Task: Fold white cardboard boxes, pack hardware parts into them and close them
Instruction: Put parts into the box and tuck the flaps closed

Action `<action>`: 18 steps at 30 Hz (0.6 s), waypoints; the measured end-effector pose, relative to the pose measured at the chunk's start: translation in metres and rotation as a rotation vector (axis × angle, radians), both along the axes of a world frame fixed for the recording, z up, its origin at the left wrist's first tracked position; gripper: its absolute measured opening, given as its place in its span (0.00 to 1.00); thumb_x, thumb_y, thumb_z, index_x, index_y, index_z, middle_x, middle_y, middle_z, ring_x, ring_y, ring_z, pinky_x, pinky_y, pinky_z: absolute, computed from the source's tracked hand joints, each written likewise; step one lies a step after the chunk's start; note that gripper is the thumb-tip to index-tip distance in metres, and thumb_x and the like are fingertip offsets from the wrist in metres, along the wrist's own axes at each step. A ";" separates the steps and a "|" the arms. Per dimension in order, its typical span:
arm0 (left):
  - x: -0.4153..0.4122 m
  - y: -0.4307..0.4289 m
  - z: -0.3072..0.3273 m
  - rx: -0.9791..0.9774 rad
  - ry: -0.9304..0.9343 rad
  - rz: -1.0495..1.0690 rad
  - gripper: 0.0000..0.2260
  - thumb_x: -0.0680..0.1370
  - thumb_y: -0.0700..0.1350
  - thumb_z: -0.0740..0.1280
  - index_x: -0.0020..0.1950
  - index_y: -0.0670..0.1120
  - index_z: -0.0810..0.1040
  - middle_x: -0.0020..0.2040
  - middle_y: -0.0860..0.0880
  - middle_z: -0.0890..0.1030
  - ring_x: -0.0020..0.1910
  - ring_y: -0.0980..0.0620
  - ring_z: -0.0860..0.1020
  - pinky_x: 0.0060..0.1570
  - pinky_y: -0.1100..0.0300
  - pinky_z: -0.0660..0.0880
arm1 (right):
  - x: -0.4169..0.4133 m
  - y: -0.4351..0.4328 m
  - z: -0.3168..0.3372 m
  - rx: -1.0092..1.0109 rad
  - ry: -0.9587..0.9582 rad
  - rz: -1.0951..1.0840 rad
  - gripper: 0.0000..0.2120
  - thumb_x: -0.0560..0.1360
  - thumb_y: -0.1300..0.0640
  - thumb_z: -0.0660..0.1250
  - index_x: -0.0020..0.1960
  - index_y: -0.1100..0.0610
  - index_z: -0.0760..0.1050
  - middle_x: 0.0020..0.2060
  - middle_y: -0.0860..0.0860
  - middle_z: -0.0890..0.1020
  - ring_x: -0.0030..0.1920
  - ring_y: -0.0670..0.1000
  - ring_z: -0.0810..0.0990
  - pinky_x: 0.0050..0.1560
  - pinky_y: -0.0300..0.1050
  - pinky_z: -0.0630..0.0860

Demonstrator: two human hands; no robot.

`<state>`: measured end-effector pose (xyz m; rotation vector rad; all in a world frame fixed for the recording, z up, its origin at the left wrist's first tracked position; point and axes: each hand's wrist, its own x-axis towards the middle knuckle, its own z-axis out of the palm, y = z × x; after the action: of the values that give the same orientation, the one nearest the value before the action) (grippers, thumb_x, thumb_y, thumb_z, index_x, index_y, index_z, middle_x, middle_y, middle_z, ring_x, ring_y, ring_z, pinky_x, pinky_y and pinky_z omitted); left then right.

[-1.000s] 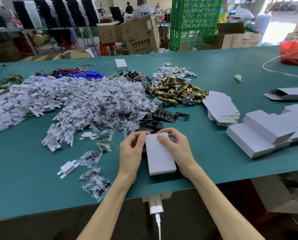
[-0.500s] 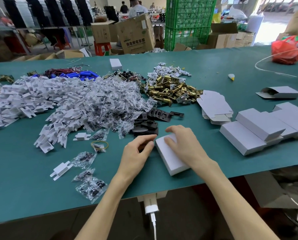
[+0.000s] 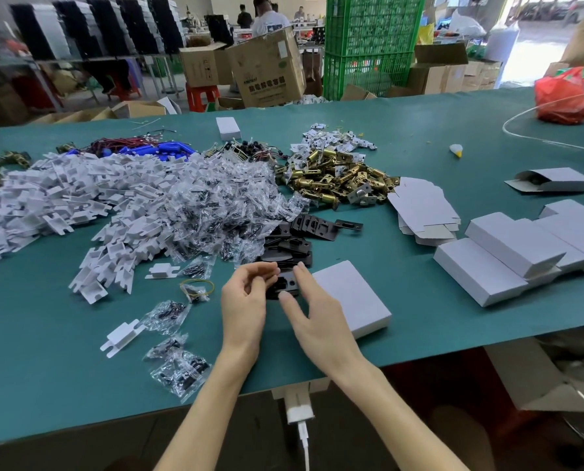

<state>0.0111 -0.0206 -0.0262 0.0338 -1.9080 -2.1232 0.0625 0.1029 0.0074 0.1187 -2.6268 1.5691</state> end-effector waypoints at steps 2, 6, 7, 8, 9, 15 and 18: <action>-0.001 0.000 -0.002 -0.008 -0.005 -0.009 0.15 0.82 0.29 0.59 0.51 0.42 0.83 0.48 0.47 0.87 0.53 0.50 0.86 0.55 0.61 0.81 | -0.004 0.012 -0.001 -0.017 -0.013 -0.025 0.29 0.84 0.51 0.63 0.81 0.56 0.59 0.80 0.48 0.61 0.79 0.45 0.59 0.80 0.45 0.58; -0.001 0.000 -0.003 -0.041 -0.022 0.009 0.15 0.82 0.30 0.60 0.50 0.44 0.84 0.48 0.50 0.87 0.52 0.53 0.86 0.54 0.62 0.81 | -0.019 0.047 0.001 0.015 -0.023 -0.084 0.29 0.83 0.50 0.63 0.81 0.56 0.60 0.80 0.48 0.62 0.79 0.46 0.61 0.79 0.46 0.58; -0.001 0.001 -0.003 -0.054 -0.028 0.011 0.16 0.82 0.30 0.60 0.50 0.45 0.84 0.48 0.50 0.87 0.51 0.53 0.86 0.54 0.62 0.81 | -0.021 0.058 0.001 0.039 -0.029 -0.091 0.29 0.83 0.49 0.63 0.81 0.56 0.61 0.79 0.48 0.64 0.78 0.46 0.63 0.78 0.43 0.58; 0.000 0.000 -0.002 -0.063 -0.032 0.010 0.16 0.83 0.30 0.60 0.50 0.46 0.84 0.48 0.51 0.87 0.52 0.54 0.86 0.54 0.62 0.81 | -0.023 0.068 0.002 0.070 -0.035 -0.094 0.29 0.83 0.48 0.63 0.81 0.56 0.61 0.78 0.48 0.67 0.76 0.47 0.66 0.76 0.39 0.59; 0.000 0.000 -0.002 -0.066 -0.037 0.006 0.16 0.83 0.31 0.61 0.50 0.47 0.84 0.49 0.52 0.87 0.52 0.54 0.86 0.54 0.62 0.81 | -0.025 0.078 0.003 0.099 -0.041 -0.096 0.29 0.83 0.48 0.63 0.81 0.56 0.61 0.74 0.46 0.72 0.73 0.48 0.70 0.71 0.35 0.61; 0.003 0.001 0.002 -0.095 -0.064 -0.002 0.17 0.83 0.32 0.61 0.48 0.50 0.85 0.49 0.55 0.87 0.51 0.54 0.86 0.54 0.61 0.78 | -0.034 0.137 0.006 0.101 -0.053 -0.165 0.25 0.83 0.51 0.63 0.78 0.55 0.66 0.74 0.45 0.71 0.69 0.42 0.71 0.65 0.29 0.60; 0.004 0.001 0.003 -0.098 -0.076 -0.004 0.16 0.83 0.32 0.62 0.48 0.48 0.84 0.50 0.56 0.87 0.51 0.55 0.86 0.55 0.60 0.78 | -0.037 0.150 0.007 0.052 -0.079 -0.131 0.26 0.83 0.50 0.64 0.78 0.56 0.66 0.73 0.45 0.72 0.69 0.40 0.71 0.66 0.28 0.61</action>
<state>0.0149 -0.0199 -0.0231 0.0914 -2.0539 -2.0559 0.0252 0.2529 0.0149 -0.1128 -2.6738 1.4931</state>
